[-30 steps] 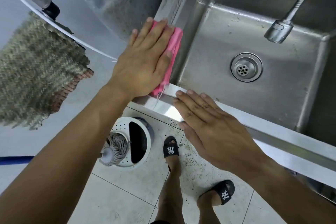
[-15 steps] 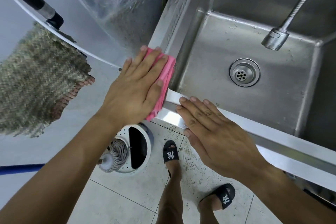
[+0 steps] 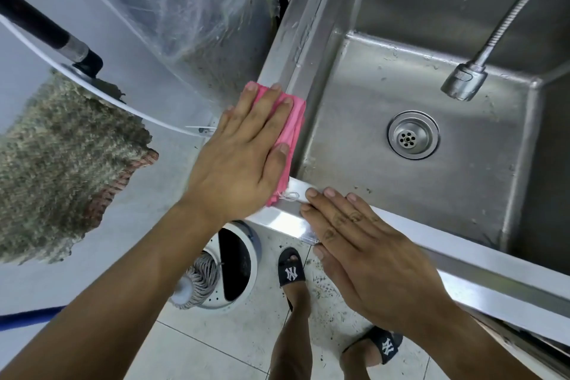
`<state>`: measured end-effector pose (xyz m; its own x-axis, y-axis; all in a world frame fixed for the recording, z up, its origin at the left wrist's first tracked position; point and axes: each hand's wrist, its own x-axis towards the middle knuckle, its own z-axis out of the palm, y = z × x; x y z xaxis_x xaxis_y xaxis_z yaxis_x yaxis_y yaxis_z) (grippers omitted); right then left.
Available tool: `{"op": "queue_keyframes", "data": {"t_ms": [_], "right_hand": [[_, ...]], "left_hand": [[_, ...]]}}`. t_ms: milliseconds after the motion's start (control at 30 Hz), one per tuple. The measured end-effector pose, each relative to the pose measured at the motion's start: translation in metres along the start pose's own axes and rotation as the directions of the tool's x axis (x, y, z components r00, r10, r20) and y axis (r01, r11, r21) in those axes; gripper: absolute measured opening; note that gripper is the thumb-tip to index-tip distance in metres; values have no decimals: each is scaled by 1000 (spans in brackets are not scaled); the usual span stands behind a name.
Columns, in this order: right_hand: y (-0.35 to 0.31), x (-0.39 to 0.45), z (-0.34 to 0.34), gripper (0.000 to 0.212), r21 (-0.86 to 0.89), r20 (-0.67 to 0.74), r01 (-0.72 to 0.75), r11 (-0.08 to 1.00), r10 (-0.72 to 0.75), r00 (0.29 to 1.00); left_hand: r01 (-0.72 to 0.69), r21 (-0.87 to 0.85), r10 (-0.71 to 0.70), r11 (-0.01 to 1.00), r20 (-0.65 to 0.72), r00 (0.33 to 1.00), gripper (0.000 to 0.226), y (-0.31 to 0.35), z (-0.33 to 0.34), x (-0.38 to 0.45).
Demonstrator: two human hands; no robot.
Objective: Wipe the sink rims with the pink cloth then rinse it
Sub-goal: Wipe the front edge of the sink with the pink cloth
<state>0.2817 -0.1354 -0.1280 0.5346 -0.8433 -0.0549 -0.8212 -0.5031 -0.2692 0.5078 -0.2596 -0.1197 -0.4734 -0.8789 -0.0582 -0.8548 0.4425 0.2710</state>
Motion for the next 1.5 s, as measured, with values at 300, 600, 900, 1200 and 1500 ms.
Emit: {"op": "queue_keyframes", "data": {"t_ms": [300,600,900,1200,1500], "right_hand": [[-6,12,-4,55,50,14,-49,998,48,999],[-5,24,-2,56,32,34,-2,999,1,999],[-10,63,0,56,13,35,104,994,-105,994],[20,-1,-5,53,-14,22,74,997,-74,997],[20,-8,0,57,-36,43,40,999,-38,998]], "left_hand": [[-19,-4,19,1000,13,1000,59,-5,-12,114],[-23,33,24,999,-27,999,58,0,-6,79],[-147,18,146,989,50,988,58,-17,-14,106],[-35,-31,36,999,24,999,59,-2,-5,-17],[-13,-21,13,1000,20,1000,60,3,-3,-33]]}}
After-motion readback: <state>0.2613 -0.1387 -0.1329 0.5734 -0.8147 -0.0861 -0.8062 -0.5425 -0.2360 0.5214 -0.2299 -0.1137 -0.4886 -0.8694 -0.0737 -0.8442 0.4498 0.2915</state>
